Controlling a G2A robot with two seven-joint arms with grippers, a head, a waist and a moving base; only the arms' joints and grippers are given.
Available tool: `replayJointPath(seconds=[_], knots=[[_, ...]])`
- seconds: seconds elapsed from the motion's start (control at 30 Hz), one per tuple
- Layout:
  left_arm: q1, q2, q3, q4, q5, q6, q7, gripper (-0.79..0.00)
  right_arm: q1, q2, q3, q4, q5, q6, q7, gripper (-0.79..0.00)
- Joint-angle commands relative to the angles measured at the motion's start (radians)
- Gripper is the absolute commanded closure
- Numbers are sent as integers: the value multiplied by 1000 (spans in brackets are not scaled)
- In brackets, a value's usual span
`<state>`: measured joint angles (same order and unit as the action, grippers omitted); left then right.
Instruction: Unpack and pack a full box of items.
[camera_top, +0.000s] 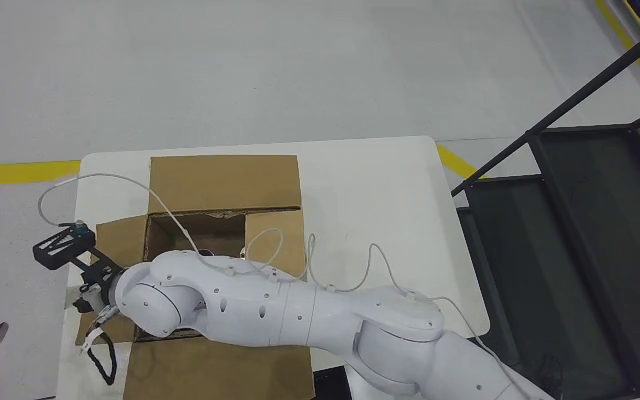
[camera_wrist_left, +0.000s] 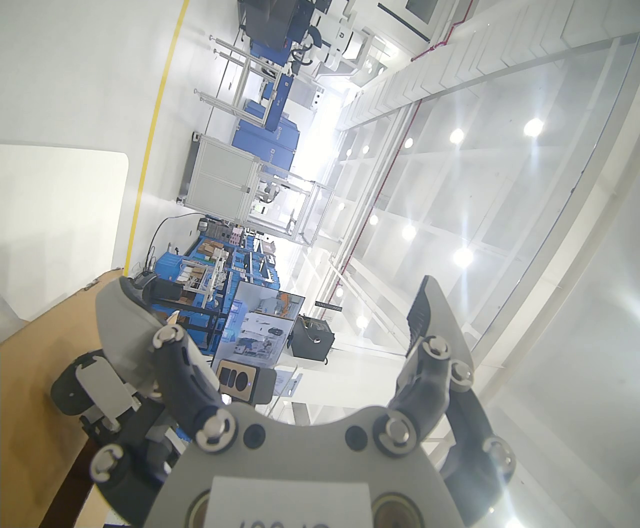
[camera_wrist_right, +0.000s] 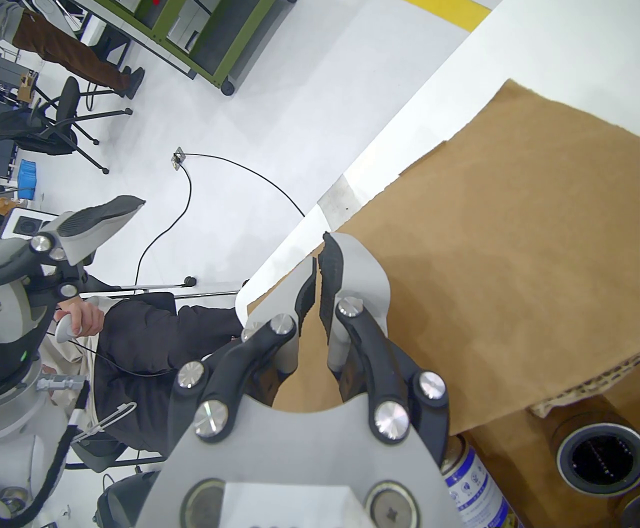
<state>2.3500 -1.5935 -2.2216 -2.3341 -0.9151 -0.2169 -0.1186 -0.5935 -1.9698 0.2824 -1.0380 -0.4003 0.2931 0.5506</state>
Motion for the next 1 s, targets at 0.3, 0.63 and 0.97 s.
replayJointPath(seconds=[0.3, 0.63, 0.97], knots=[[0, 0, 0, 0, 0, 0, 0, -785, -4, 1, 39, 15, 28, -10, 30, 0], [0, 0, 0, 0, 0, 0, 0, -785, -75, 77, 245, -112, 11, -78, 24, 0], [0, 0, 0, 0, 0, 0, 0, -785, -408, 240, 572, -536, -86, -153, 253, -114]])
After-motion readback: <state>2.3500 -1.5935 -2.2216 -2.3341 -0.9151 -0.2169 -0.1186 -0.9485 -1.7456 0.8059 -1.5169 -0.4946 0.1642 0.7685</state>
